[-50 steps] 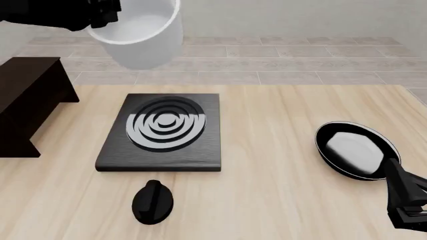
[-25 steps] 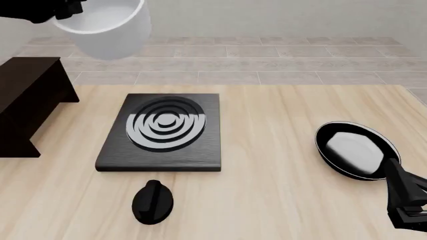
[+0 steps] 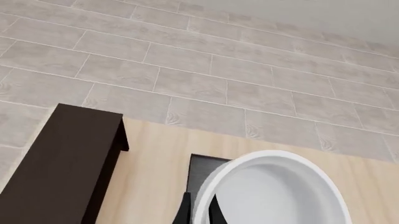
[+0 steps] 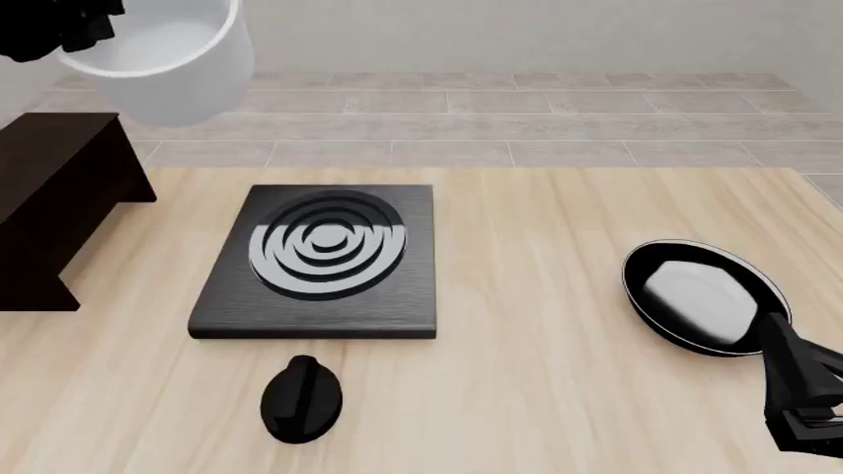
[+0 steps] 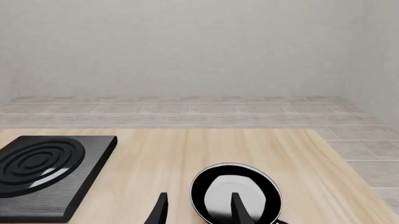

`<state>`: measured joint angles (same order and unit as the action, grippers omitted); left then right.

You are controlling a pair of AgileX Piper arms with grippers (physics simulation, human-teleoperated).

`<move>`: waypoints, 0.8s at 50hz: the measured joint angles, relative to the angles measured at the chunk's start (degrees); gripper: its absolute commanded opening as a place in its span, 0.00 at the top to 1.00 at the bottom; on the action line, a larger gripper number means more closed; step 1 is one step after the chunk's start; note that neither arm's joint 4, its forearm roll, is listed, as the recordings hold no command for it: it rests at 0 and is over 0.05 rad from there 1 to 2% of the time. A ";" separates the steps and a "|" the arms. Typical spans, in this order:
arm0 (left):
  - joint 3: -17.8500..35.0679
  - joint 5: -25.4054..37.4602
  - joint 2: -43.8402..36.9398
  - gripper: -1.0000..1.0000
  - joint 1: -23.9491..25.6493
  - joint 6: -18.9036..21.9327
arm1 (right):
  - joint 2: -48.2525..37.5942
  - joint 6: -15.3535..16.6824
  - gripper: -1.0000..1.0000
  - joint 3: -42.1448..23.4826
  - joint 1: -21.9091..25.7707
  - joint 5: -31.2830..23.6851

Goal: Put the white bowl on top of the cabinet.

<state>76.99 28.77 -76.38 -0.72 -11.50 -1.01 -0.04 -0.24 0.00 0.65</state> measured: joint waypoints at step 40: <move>-2.63 -1.61 1.66 1.00 -9.04 0.28 | 0.01 0.00 0.00 0.00 0.00 0.00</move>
<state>74.36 27.16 -74.72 -9.76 -11.23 -1.00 -0.04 -0.24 0.00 0.65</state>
